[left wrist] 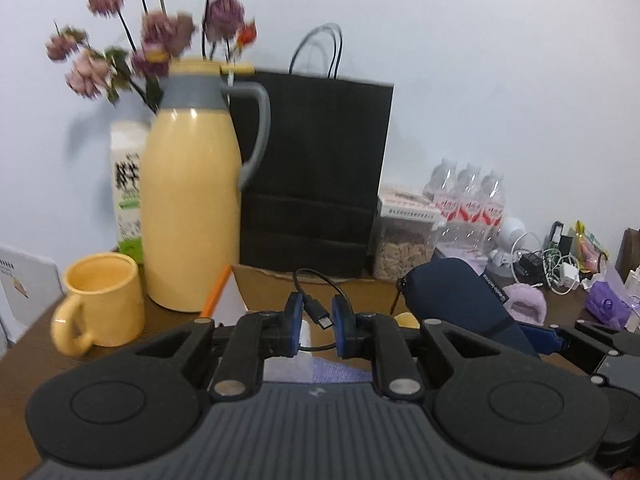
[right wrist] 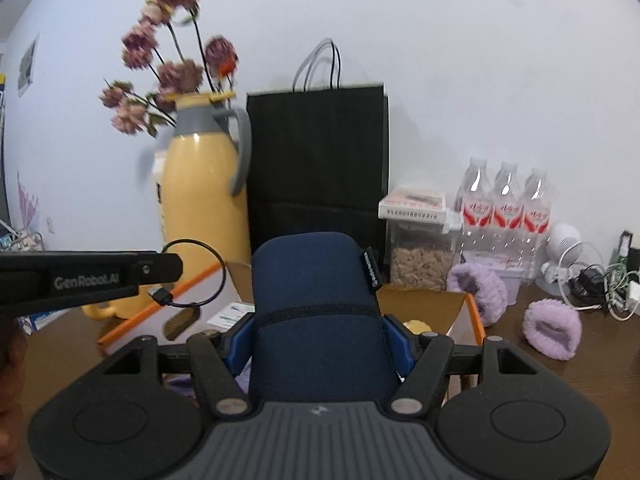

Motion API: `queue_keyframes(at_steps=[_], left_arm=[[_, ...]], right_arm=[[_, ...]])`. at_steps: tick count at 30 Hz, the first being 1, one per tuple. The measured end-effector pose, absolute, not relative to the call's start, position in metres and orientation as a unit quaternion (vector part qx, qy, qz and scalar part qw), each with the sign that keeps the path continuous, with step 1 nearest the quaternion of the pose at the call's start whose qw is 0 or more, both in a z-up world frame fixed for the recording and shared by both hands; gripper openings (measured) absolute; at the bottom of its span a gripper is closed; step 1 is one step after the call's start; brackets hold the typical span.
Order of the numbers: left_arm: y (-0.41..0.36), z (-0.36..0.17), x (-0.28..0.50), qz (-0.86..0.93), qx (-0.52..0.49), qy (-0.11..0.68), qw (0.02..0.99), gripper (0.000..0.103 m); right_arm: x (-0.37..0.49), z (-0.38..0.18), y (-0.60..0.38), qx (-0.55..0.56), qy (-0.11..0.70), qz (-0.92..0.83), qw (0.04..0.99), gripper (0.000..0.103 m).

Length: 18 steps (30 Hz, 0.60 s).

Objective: Organize objects
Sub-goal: 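Carry the case and cable into the box and open both tools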

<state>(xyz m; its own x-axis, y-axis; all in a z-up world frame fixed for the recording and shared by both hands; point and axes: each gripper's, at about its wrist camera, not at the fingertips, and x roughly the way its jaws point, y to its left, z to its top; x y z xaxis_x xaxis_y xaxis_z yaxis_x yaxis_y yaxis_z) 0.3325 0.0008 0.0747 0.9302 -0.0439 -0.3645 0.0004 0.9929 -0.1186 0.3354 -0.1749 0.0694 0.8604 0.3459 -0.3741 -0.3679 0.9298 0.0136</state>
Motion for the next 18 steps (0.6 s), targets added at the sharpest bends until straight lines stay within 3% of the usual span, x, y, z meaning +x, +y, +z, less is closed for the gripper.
queue_keyframes(at_steps=[10, 12, 14, 15, 16, 18], left_arm=[[0.0, 0.042, 0.372, -0.018, -0.039, 0.23, 0.972, 0.017], [0.0, 0.038, 0.372, -0.016, -0.036, 0.234, 0.972, 0.022], [-0.001, 0.036, 0.371, -0.014, -0.033, 0.233, 0.972, 0.051], [-0.002, 0.036, 0.369, -0.009, -0.032, 0.229, 0.973, 0.085], [-0.003, 0.037, 0.367, -0.004, -0.032, 0.221, 0.975, 0.103], [-0.004, 0.039, 0.361, 0.002, -0.031, 0.198, 0.98, 0.103]], right_arm=[[0.378, 0.037, -0.171, -0.037, 0.23, 0.184, 0.955, 0.066], [0.381, 0.033, -0.173, -0.032, 0.242, 0.182, 0.953, 0.067], [0.38, 0.032, -0.175, -0.032, 0.245, 0.173, 0.953, 0.079], [0.379, 0.032, -0.176, -0.032, 0.242, 0.167, 0.955, 0.096], [0.376, 0.033, -0.177, -0.032, 0.236, 0.161, 0.958, 0.103], [0.371, 0.036, -0.178, -0.036, 0.222, 0.159, 0.961, 0.103]])
